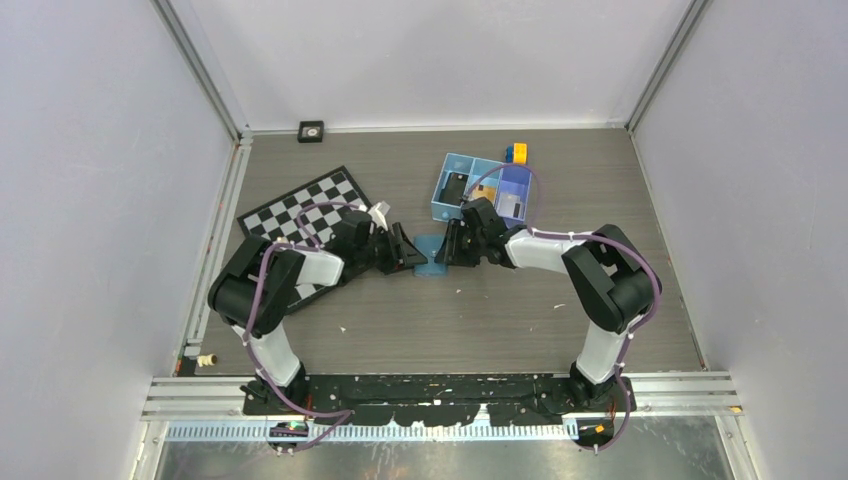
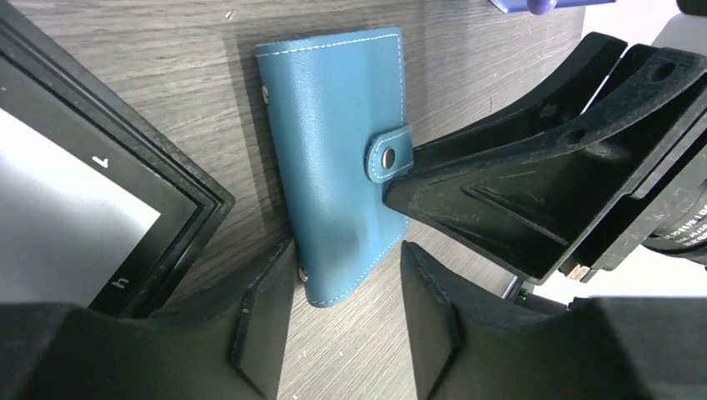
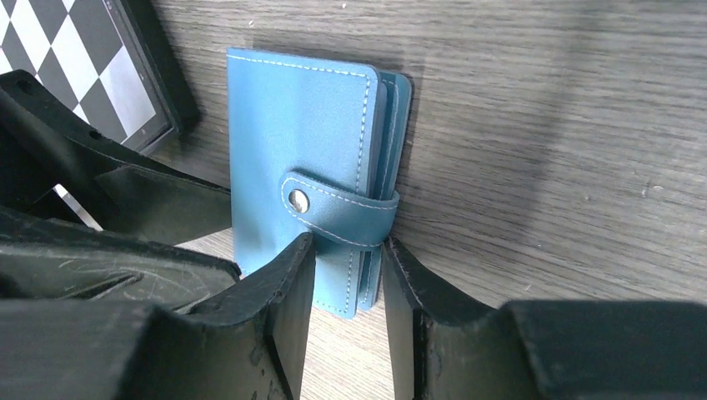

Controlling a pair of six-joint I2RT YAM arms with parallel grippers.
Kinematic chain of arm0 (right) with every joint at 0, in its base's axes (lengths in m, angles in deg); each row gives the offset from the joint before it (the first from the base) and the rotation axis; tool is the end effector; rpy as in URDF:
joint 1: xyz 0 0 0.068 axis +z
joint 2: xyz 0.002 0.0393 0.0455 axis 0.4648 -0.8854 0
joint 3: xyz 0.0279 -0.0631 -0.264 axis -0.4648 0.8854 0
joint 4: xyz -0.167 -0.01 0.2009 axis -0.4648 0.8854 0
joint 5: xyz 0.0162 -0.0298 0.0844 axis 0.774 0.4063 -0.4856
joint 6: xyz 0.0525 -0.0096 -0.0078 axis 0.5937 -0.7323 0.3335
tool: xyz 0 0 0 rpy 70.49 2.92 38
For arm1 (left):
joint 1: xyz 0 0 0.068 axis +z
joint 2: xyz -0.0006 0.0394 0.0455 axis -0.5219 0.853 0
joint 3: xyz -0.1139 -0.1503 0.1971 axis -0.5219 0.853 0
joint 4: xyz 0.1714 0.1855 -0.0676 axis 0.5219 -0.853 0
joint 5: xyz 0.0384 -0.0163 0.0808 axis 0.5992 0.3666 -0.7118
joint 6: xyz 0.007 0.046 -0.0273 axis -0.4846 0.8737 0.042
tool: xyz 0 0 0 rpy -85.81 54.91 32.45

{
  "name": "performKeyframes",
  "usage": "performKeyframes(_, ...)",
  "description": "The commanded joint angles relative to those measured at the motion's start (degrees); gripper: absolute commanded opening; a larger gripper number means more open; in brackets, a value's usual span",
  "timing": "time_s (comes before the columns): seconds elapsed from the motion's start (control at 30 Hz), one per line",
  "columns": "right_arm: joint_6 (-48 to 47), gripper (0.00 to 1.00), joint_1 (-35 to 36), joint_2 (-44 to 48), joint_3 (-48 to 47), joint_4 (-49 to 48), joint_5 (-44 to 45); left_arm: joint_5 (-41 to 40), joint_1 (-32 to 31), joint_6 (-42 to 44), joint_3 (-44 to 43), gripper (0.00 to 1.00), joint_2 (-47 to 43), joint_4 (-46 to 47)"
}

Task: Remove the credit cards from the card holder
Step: Move the card holder to the center of the board, then open the card holder at the center of the board.

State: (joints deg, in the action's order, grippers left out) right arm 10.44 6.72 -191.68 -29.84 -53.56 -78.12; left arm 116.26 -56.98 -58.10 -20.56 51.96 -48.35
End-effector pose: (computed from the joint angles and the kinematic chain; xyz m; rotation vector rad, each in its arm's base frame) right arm 0.2929 0.2085 0.1476 -0.0045 2.5391 0.7764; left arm 0.2858 -0.1560 0.1285 -0.1539 2.3920 -1.2448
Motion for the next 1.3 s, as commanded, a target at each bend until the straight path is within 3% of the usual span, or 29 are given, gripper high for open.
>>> performKeyframes(0.0,1.6,0.38,0.9,-1.1,-1.4,-0.2,-1.1,0.5,-0.3,0.0,0.4,0.46,-0.8,3.7)
performKeyframes(0.2,1.2,0.37,0.9,1.0,-0.5,-0.5,-0.2,0.5,-0.3,1.1,2.2,0.13,-4.0,5.6)
performKeyframes(0.3,1.2,0.47,1.0,2.4,-0.1,-0.5,0.0,1.2,-0.4,1.5,2.0,0.02,-4.4,5.1)
performKeyframes(0.47,-1.1,0.72,2.3,5.5,-0.3,3.8,7.8,1.5,-0.4,1.9,1.9,0.00,-5.0,3.9)
performKeyframes(0.63,-3.8,0.77,5.0,5.0,-3.0,7.9,16.1,1.7,-1.0,2.5,1.3,0.00,-6.0,2.5)
performKeyframes(0.9,-6.0,0.63,7.6,0.4,-8.7,14.7,26.9,0.3,-1.3,4.4,1.2,0.00,-7.8,-0.4)
performKeyframes(1.03,-5.8,0.49,7.9,-2.1,-12.1,20.2,33.5,-0.5,-1.3,5.0,1.2,0.00,-8.6,-1.6)
performKeyframes(1.27,-4.6,0.36,7.9,-3.2,-14.3,24.0,37.8,-3.6,-1.4,5.1,0.7,0.00,-9.0,-4.5)
